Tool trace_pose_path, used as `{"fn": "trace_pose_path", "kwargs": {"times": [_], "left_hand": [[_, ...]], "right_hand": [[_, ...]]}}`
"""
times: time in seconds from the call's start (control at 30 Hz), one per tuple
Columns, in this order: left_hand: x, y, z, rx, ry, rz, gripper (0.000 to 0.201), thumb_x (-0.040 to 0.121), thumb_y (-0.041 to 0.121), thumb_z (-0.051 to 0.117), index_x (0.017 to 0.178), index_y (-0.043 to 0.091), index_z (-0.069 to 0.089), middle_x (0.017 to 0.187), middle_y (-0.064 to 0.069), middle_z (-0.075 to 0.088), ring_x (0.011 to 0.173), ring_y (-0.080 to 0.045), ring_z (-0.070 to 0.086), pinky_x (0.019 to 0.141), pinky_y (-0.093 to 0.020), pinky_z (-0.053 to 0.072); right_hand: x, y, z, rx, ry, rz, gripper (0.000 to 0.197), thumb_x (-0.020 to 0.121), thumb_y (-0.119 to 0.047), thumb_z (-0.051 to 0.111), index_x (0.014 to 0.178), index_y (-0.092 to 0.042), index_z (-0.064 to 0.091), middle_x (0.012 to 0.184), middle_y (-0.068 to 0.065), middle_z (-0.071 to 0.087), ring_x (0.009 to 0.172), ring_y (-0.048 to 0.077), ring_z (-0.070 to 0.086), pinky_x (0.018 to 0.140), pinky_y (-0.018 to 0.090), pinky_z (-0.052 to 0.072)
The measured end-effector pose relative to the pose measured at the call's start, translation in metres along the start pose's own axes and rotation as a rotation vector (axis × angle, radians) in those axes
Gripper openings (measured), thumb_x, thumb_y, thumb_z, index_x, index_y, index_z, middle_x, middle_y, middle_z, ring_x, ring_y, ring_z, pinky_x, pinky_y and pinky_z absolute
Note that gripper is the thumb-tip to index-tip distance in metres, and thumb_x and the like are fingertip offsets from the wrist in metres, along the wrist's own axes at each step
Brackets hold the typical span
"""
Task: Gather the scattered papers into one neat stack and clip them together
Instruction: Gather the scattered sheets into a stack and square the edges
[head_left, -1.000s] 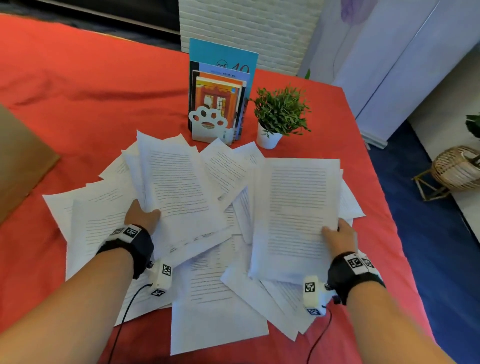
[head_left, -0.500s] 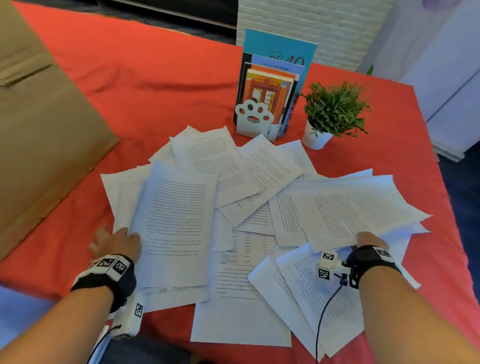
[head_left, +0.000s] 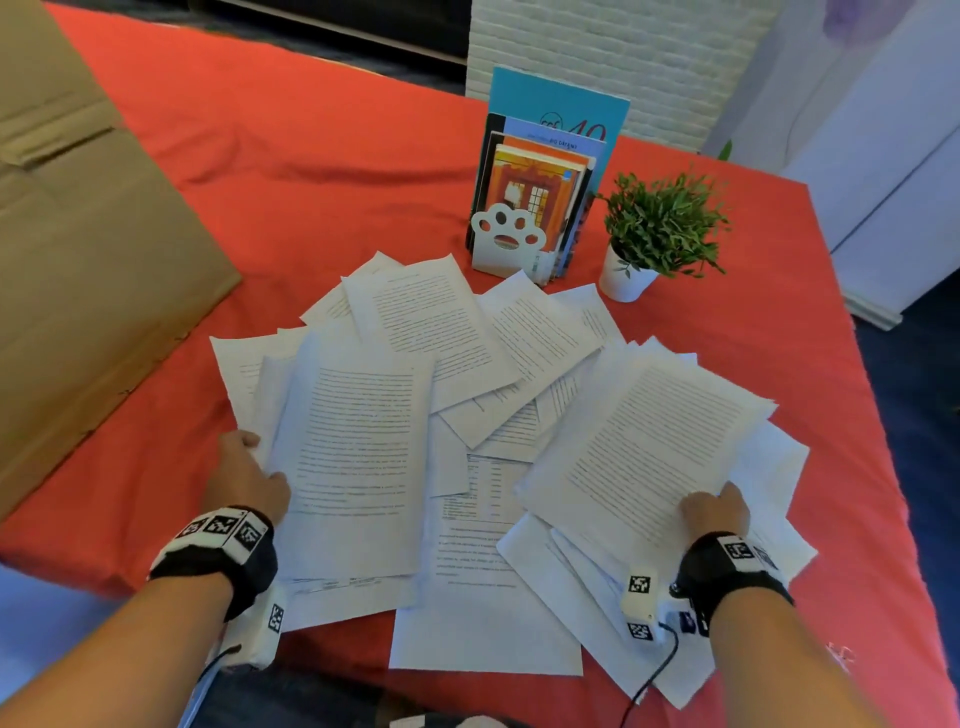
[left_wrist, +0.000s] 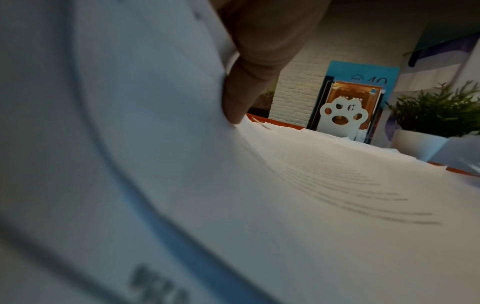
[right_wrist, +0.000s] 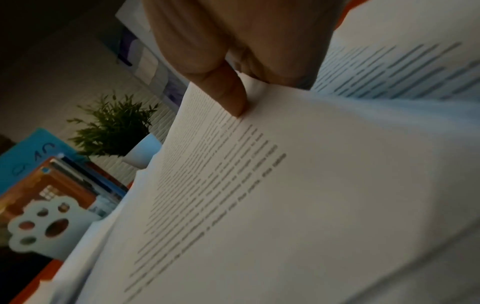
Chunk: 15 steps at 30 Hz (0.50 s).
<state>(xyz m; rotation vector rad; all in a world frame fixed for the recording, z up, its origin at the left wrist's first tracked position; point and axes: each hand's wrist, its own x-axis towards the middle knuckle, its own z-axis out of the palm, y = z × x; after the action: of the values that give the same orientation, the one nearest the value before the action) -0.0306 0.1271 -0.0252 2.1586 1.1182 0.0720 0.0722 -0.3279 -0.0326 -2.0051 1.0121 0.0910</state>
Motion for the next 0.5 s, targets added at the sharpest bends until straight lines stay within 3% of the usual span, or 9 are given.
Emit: {"fn": "trace_pose_path", "kwargs": {"times": [0.07, 0.1, 0.17, 0.27, 0.33, 0.4, 0.5], "left_hand": [[-0.002, 0.004, -0.003, -0.055, -0.003, 0.013, 0.063, 0.084, -0.002, 0.055, 0.138, 0.014, 0.028, 0.111, -0.025, 0.057, 0.097, -0.044, 0.058, 0.084, -0.044, 0.045], [-0.002, 0.006, -0.004, -0.053, -0.001, 0.052, 0.063, 0.085, -0.002, 0.052, 0.141, 0.014, 0.027, 0.111, -0.024, 0.057, 0.101, -0.045, 0.057, 0.087, -0.045, 0.045], [-0.002, 0.011, -0.010, -0.040, 0.035, 0.117, 0.049, 0.088, -0.003, 0.047, 0.135, 0.006, 0.039, 0.116, -0.029, 0.057, 0.106, -0.046, 0.055, 0.089, -0.046, 0.043], [-0.006, 0.017, -0.018, -0.121, 0.108, 0.160, 0.033, 0.090, 0.000, 0.043, 0.123, 0.003, 0.051, 0.115, -0.028, 0.058, 0.105, -0.042, 0.056, 0.087, -0.043, 0.042], [-0.006, 0.019, -0.020, -0.189, 0.121, 0.159, 0.030, 0.092, 0.004, 0.043, 0.121, 0.003, 0.053, 0.116, -0.027, 0.060, 0.105, -0.041, 0.057, 0.085, -0.041, 0.042], [-0.003, 0.020, -0.015, -0.204, 0.086, 0.128, 0.030, 0.092, 0.006, 0.044, 0.119, 0.000, 0.055, 0.119, -0.028, 0.060, 0.108, -0.043, 0.056, 0.087, -0.040, 0.042], [0.002, 0.025, -0.002, -0.173, -0.017, 0.049, 0.034, 0.091, 0.009, 0.044, 0.119, -0.007, 0.055, 0.127, -0.029, 0.056, 0.117, -0.043, 0.052, 0.099, -0.042, 0.040]], "right_hand": [[-0.009, 0.009, -0.008, -0.073, 0.003, -0.022, 0.050, 0.084, 0.001, 0.045, 0.134, -0.002, 0.046, 0.130, 0.021, 0.052, 0.104, 0.035, 0.051, 0.087, 0.036, 0.041], [-0.013, 0.013, -0.012, -0.105, 0.010, -0.033, 0.043, 0.082, 0.001, 0.045, 0.124, 0.001, 0.052, 0.115, 0.021, 0.057, 0.092, 0.033, 0.050, 0.079, 0.034, 0.039], [-0.017, 0.024, -0.018, -0.150, 0.036, -0.027, 0.036, 0.081, 0.001, 0.046, 0.115, 0.004, 0.057, 0.100, 0.020, 0.056, 0.084, 0.032, 0.047, 0.075, 0.033, 0.038], [-0.024, 0.035, -0.022, -0.255, 0.107, 0.020, 0.040, 0.079, -0.005, 0.049, 0.117, -0.001, 0.058, 0.114, 0.024, 0.052, 0.099, 0.039, 0.051, 0.088, 0.041, 0.044], [-0.028, 0.041, -0.025, -0.354, 0.137, 0.037, 0.039, 0.079, -0.007, 0.047, 0.115, -0.006, 0.061, 0.116, 0.021, 0.045, 0.108, 0.041, 0.048, 0.089, 0.042, 0.043], [-0.029, 0.046, -0.026, -0.339, 0.112, 0.036, 0.038, 0.078, -0.007, 0.048, 0.113, -0.004, 0.063, 0.118, 0.020, 0.048, 0.102, 0.040, 0.051, 0.091, 0.040, 0.045], [-0.035, 0.050, -0.025, -0.194, 0.018, 0.000, 0.034, 0.079, -0.010, 0.050, 0.110, 0.002, 0.061, 0.108, 0.024, 0.061, 0.085, 0.032, 0.053, 0.075, 0.033, 0.042]]}}
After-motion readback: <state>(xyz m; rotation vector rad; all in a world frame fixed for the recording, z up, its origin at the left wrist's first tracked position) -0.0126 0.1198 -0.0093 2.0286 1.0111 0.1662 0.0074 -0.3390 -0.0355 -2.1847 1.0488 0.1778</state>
